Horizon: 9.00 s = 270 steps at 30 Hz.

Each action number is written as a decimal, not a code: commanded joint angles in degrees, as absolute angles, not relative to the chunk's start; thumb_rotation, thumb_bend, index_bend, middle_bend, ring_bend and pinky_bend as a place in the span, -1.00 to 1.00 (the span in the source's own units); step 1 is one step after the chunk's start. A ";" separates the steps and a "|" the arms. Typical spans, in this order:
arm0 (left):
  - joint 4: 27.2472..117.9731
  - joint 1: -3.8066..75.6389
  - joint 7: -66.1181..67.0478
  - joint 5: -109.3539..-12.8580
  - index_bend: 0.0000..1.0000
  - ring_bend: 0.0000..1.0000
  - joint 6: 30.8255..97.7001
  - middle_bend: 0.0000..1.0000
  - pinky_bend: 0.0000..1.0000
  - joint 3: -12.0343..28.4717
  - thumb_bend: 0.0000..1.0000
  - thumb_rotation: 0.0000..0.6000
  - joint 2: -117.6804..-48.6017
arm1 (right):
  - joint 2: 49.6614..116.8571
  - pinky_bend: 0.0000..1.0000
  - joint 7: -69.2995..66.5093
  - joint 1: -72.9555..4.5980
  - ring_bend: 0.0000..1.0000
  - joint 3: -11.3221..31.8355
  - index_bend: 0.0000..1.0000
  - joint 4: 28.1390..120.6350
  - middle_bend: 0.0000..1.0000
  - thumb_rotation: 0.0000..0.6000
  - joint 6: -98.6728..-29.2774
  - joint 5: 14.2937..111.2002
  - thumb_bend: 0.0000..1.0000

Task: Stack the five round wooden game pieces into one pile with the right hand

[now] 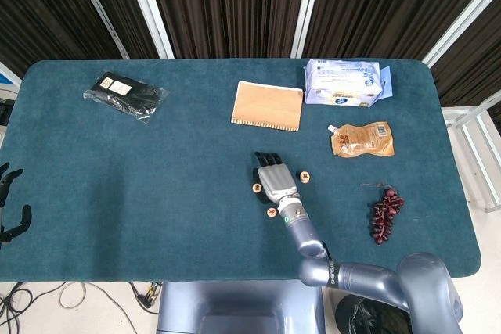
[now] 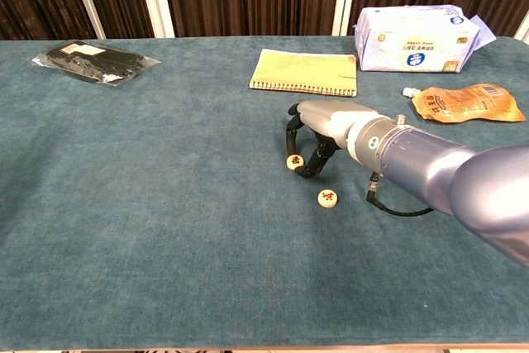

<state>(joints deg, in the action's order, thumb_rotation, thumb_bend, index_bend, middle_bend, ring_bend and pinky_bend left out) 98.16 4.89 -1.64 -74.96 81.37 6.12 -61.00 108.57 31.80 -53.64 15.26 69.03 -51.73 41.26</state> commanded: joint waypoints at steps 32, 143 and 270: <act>98.14 4.82 -1.40 -75.02 -0.72 -1.00 81.61 -1.00 -1.00 6.11 -0.03 1.00 -61.06 | 93.10 -1.00 31.44 -50.12 -1.00 15.03 0.06 79.43 -1.00 1.00 -51.96 36.16 -0.17; 98.28 4.77 -1.06 -75.00 -0.72 -1.00 81.65 -1.00 -1.00 6.04 -0.03 1.00 -61.13 | 86.81 -1.00 27.19 -40.93 -1.00 4.65 -0.36 96.00 -1.00 1.00 -63.31 54.94 -0.17; 97.84 4.86 -0.89 -74.82 -0.72 -1.00 81.61 -1.00 -1.00 6.18 -0.03 1.00 -61.30 | 88.95 -1.00 26.61 -46.27 -1.00 15.60 0.07 78.84 -1.00 1.00 -49.10 39.80 -0.17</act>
